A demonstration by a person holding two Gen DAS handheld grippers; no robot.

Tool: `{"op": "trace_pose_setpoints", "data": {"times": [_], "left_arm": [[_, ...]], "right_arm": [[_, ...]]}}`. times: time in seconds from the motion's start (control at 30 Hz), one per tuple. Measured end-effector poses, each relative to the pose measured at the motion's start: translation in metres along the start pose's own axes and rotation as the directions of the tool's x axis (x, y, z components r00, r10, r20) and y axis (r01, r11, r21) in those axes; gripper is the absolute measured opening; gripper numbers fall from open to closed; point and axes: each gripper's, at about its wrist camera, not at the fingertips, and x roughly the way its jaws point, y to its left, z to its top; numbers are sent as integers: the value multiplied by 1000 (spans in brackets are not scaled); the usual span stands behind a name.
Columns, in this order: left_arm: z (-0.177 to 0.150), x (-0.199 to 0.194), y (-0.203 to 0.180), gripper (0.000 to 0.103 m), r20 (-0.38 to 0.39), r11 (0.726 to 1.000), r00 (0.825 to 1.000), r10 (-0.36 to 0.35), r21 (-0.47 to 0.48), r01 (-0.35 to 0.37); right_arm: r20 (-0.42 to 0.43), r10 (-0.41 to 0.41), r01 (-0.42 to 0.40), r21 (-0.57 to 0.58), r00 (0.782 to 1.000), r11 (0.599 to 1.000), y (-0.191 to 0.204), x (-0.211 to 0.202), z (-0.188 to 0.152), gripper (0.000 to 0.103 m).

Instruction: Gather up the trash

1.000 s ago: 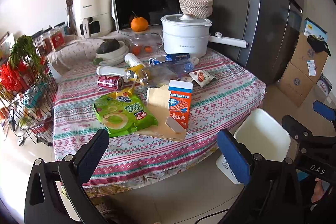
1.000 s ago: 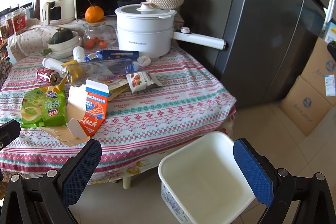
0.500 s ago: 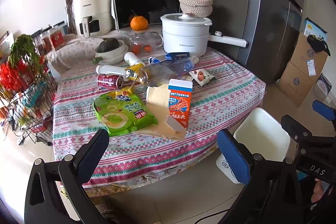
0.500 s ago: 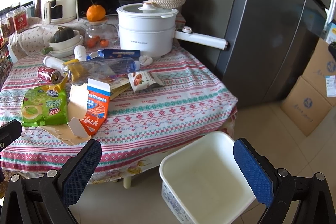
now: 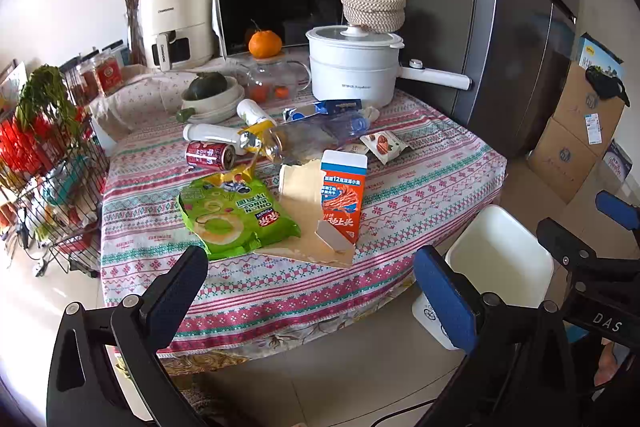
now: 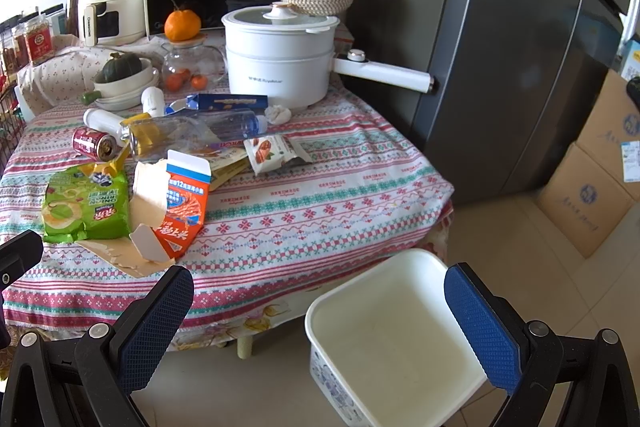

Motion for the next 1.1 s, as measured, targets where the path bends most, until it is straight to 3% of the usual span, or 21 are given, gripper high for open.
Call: {"op": "trace_pose_setpoints", "data": {"times": [1.1], "left_arm": [[-5, 5, 11, 103, -11, 1000, 1000, 14, -8, -14]], "right_arm": [[-10, 9, -9, 7, 1000, 1000, 1, 0, 1, 103]]}}
